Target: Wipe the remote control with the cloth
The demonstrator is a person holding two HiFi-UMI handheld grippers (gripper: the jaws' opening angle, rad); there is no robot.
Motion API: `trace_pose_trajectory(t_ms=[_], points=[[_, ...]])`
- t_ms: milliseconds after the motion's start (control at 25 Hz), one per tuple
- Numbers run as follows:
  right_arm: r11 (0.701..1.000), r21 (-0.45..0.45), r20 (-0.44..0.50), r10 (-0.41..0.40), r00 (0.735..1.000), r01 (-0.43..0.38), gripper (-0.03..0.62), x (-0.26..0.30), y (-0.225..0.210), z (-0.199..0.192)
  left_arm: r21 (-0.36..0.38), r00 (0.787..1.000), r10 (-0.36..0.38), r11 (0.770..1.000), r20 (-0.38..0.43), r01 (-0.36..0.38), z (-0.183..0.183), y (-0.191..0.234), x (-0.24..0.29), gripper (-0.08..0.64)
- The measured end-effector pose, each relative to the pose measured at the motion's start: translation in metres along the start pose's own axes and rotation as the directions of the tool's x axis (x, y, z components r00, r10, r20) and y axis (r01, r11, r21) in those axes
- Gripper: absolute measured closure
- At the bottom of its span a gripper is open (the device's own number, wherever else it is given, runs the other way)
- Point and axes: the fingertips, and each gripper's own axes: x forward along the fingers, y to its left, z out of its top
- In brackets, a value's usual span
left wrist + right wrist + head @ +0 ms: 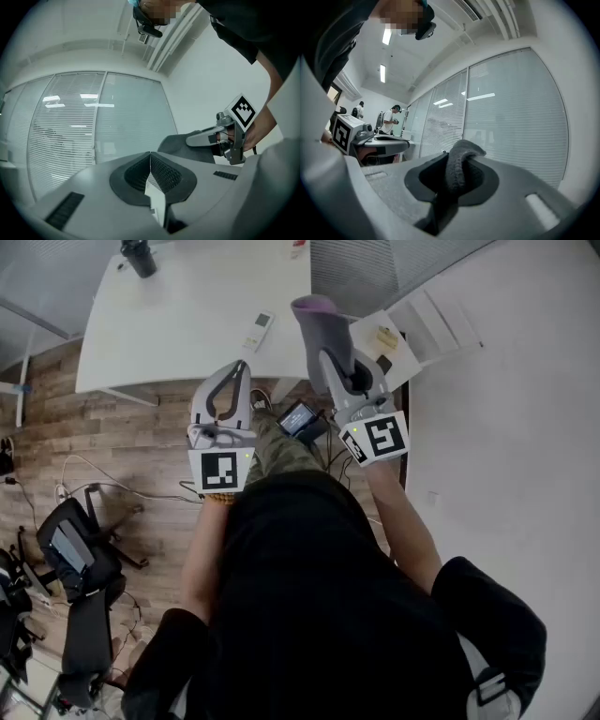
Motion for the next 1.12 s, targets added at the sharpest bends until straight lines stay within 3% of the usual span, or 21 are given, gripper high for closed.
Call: trace_pose_trajectory(t_ms=[360, 640, 880, 1120], points=[[0.995, 0.077, 0.002, 0.061, 0.998, -0.061, 0.529, 0.031, -0.008, -0.016, -0.025, 0.997, 0.033, 0.999, -0.072, -0.035, -0.028, 0.019, 0.012, 0.555], [0.994, 0.100, -0.026, 0.050, 0.998, -0.047, 0.529, 0.068, -0.031, -0.037, -0.054, 0.989, 0.028, 0.998, -0.147, -0.036, -0.067, 0.030, 0.037, 0.554], [0.995, 0.082, -0.078, 0.055, 0.995, -0.049, 0.529, 0.100, -0.056, -0.060, -0.068, 0.977, -0.002, 0.998, -0.212, -0.012, -0.102, 0.035, 0.066, 0.548], [0.995, 0.051, -0.138, 0.097, 0.986, -0.091, 0.529, 0.141, -0.077, -0.092, -0.074, 0.955, -0.039, 0.997, -0.293, 0.018, -0.150, 0.038, 0.096, 0.494]])
